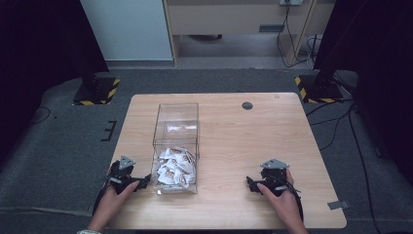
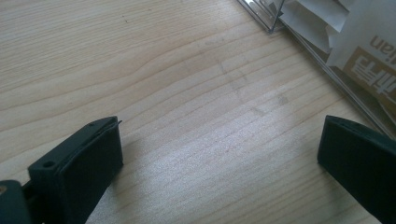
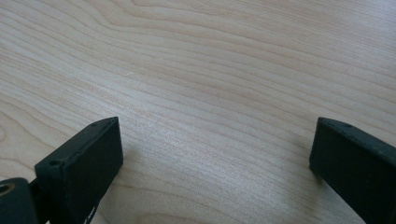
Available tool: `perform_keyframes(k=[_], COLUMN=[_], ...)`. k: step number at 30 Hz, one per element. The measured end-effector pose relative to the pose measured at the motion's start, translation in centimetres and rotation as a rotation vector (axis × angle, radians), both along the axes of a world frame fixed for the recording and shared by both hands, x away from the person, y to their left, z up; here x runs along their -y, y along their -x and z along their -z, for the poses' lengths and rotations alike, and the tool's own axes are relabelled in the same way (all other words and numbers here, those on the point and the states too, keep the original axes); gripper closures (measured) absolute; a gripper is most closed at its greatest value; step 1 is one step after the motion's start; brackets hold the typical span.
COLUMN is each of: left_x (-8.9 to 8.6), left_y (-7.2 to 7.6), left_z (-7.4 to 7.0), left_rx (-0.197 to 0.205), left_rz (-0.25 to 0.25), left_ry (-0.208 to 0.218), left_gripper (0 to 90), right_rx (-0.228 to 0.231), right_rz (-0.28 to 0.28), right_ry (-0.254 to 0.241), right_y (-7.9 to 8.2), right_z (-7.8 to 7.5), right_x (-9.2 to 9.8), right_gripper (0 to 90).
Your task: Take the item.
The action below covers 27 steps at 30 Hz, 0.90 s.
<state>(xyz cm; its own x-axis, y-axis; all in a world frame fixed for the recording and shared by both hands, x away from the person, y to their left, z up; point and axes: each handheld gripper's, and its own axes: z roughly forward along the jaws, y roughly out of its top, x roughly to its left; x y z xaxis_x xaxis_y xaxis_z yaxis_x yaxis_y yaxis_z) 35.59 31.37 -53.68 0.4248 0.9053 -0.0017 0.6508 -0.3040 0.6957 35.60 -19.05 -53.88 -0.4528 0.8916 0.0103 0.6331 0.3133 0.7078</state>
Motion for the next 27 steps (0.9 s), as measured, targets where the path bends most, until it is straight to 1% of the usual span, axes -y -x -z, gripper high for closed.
perform_keyframes(k=[9, 12, 13, 14, 18, 20, 21, 22, 23, 25, 27], left_x=[0.0, 0.0, 0.0, 0.0, 0.0, 0.0, 0.0, 0.0, 0.0, 0.0, 0.0], left_y=[0.0, 0.0, 0.0, 0.0, 0.0, 0.0, 0.0, 0.0, 0.0, 0.0, 0.0], left_z=[0.0, 0.0, 0.0, 0.0, 0.0, 0.0, 0.0, 0.0, 0.0, 0.0, 0.0], left_rx=[0.000, 0.000, 0.000, 0.000, -0.001, -0.001, -0.001, -0.001, 0.000, 0.000, 0.000], left_rz=[0.000, 0.000, 0.000, 0.000, 0.002, 0.002, 0.002, 0.002, 0.002, 0.003, 0.003], left_ry=[0.000, 0.000, 0.001, 0.000, 0.000, 0.000, 0.000, 0.000, -0.001, -0.001, -0.001], left_gripper=[0.0, 0.0, 0.0, 0.0, 0.0, 0.0, 0.0, 0.0, 0.0, 0.0, 0.0], right_rx=[-0.004, -0.018, -0.025, -0.024, 0.010, 0.009, 0.010, 0.016, 0.025, 0.038, 0.040], right_rz=[0.005, -0.002, 0.002, -0.006, -0.006, -0.004, -0.004, 0.005, 0.013, 0.020, 0.020], right_ry=[-0.001, 0.006, -0.001, -0.005, 0.005, 0.002, 0.004, 0.018, 0.019, 0.008, 0.002], right_y=[0.0, 0.0, 0.0, 0.0, 0.2, 0.4, 0.4, 0.5, 0.6, 0.6, 0.6], right_z=[0.0, -0.2, -0.4, -0.5, -1.1, -1.3, -1.3, -1.5, -1.7, -2.1, -2.1], right_x=[-0.1, 0.0, -0.1, 0.0, -0.1, -0.2, -0.2, -0.2, -0.1, 0.1, 0.2], right_gripper=[2.6, 4.8, 6.5, 7.0, 6.2, 6.6, 8.1, 10.2, 10.6, 11.4, 11.2])
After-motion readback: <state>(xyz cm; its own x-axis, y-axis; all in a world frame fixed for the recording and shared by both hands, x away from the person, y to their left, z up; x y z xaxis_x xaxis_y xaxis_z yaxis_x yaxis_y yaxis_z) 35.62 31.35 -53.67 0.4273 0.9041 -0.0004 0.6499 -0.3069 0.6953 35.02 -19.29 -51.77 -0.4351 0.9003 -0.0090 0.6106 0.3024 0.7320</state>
